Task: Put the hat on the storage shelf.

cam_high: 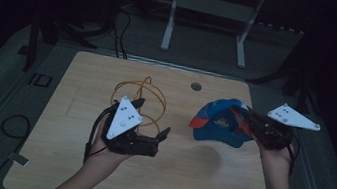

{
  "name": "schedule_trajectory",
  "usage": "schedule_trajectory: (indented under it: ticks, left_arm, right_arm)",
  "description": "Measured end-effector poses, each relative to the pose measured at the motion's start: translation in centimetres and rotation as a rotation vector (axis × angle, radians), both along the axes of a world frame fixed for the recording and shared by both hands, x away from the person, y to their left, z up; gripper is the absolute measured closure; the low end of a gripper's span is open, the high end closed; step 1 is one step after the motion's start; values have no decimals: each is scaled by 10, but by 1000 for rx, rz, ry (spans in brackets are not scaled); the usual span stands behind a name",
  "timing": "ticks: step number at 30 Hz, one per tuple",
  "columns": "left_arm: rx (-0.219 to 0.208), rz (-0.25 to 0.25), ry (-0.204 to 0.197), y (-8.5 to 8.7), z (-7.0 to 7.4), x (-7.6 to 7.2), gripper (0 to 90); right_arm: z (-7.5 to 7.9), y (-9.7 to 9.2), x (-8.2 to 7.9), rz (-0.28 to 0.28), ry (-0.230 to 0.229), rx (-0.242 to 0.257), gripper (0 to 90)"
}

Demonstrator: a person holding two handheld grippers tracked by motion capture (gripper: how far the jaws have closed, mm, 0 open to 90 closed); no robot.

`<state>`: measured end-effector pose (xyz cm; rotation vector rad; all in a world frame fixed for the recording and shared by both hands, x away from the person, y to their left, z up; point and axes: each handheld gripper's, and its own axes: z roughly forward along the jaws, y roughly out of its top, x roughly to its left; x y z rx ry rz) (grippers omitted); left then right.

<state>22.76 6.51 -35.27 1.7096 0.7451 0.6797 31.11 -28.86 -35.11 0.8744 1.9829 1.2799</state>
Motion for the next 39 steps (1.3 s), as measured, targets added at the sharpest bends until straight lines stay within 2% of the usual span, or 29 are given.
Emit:
schedule_trajectory:
  ticks: [3,8,10,14,17,22,25,28,32,36,39]
  left_arm:
    - [21,-26,-14,-16,1,5,60]
    - [49,-54,-6,-41,1,18,60]
    - [46,-63,-7,-50,-1,23,80]
    - [74,-83,-12,-67,-7,32,103]
    - [110,-96,-1,-77,-13,39,132]
    - [139,-104,46,-90,-23,52,164]
    - [140,-105,57,-96,-27,59,197]
    - [155,-112,61,-99,-31,64,251]
    - [173,-113,75,-103,-38,69,385]
    - [211,-101,101,-106,-42,74,480]
    - [201,-104,138,-105,-44,78,579]
  right_arm:
    - [1,-1,0,-1,2,3,879]
    - [-1,-1,0,4,13,5,878]
    - [-2,0,0,-2,10,6,878]
    - [-5,2,-1,8,15,15,878]
    - [-5,4,-2,19,15,11,878]
    - [-4,8,-6,35,7,10,878]
    - [-4,11,-9,47,8,2,879]
    - [-7,14,-11,54,12,-8,878]
    - [-13,16,-13,64,25,1,878]
    - [-18,17,-16,76,35,0,878]
    - [-18,18,-19,82,36,-6,878]
